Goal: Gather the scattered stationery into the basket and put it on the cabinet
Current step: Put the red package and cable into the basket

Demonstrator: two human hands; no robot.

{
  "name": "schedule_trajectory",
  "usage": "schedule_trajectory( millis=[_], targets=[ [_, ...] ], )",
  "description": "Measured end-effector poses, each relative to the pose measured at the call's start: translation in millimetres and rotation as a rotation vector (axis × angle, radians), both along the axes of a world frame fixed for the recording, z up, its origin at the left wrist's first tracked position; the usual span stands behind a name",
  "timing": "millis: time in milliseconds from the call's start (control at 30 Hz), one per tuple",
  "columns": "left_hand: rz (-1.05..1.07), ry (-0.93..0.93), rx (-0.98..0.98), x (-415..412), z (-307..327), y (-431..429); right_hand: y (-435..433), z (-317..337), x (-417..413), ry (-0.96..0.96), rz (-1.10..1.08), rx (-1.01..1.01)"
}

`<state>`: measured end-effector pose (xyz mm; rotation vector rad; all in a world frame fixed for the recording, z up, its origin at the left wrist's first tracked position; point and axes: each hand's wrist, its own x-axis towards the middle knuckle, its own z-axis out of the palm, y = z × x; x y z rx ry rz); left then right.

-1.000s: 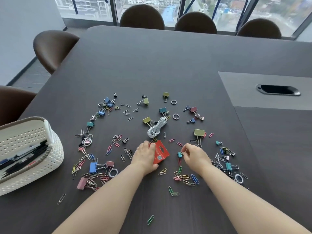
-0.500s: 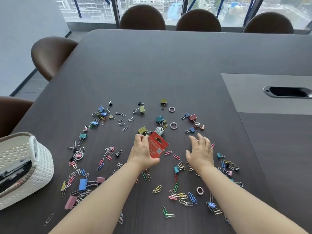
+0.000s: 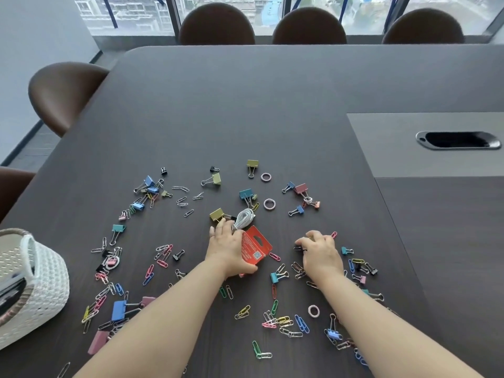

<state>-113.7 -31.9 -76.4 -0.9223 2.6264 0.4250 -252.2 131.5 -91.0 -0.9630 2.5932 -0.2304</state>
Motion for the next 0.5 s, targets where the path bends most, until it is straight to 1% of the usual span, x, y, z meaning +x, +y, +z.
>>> schedule_trajectory(
  millis=[167, 500],
  targets=[
    [0.075, 0.128, 0.073, 14.1, 4.1, 4.3, 1.0, 4.2, 2.4, 0.004, -0.011, -0.051],
    [0.149, 0.286, 0.055, 72.0, 23.7, 9.6, -23.8, 29.4, 46.3, -0.038, 0.120, -0.220]
  ],
)
